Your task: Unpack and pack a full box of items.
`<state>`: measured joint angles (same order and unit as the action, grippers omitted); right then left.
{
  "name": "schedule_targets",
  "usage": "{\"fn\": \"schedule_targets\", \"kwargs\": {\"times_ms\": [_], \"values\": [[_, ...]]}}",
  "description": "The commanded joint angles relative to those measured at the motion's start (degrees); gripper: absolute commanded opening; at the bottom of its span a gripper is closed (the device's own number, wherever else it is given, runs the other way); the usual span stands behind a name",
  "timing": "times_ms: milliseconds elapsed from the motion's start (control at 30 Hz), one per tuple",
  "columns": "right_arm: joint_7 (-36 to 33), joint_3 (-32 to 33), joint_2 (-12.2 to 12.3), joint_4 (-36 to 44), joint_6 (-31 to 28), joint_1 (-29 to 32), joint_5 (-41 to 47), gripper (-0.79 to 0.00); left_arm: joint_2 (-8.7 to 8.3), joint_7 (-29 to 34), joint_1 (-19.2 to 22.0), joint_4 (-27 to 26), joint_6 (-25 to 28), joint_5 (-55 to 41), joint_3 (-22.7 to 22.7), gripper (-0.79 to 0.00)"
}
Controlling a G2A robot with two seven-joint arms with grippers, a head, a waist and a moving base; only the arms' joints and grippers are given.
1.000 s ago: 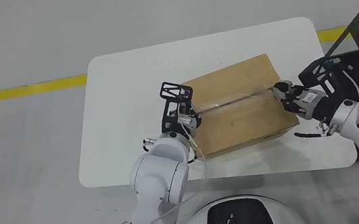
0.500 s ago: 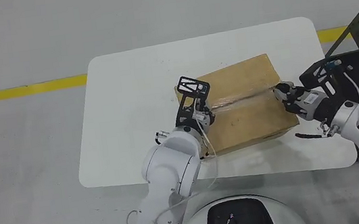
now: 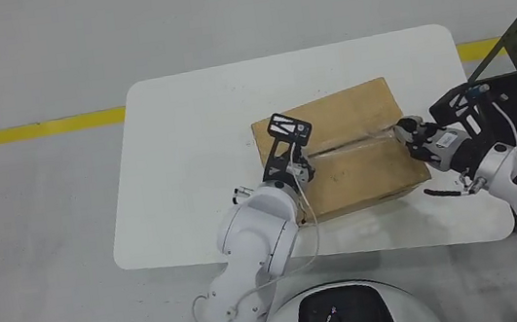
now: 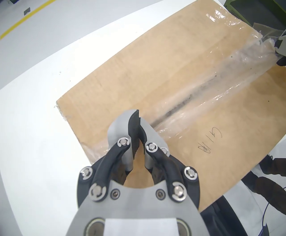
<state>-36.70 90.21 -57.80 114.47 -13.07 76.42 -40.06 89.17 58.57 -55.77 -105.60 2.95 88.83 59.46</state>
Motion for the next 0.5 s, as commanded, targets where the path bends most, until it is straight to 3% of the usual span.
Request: {"fn": "schedule_targets", "kwargs": {"times_ms": [0, 200, 267, 467], "values": [[-0.36, -0.08, 0.01, -0.03, 0.23, -0.1, 0.01, -0.785, 0.04, -0.03, 0.09, 0.16, -0.16, 0.16, -0.08, -0.776], [-1.12, 0.36, 0.05, -0.33, 1.46, -0.12, 0.48, -0.785, 0.14, 0.15, 0.11, 0.29, -0.5, 0.59, -0.23, -0.736], [-1.34, 0.75, 0.1, -0.16, 1.54, -0.13, 0.69, -0.785, 0.17, 0.16, 0.17, 0.27, -0.81, 0.88, -0.19, -0.69], [-1.41, 1.78, 0.21, 0.03, 1.74, 0.04, 0.84, -0.785, 0.28, 0.33, 0.24, 0.29, -1.1, 1.2, -0.2, -0.727]]}}
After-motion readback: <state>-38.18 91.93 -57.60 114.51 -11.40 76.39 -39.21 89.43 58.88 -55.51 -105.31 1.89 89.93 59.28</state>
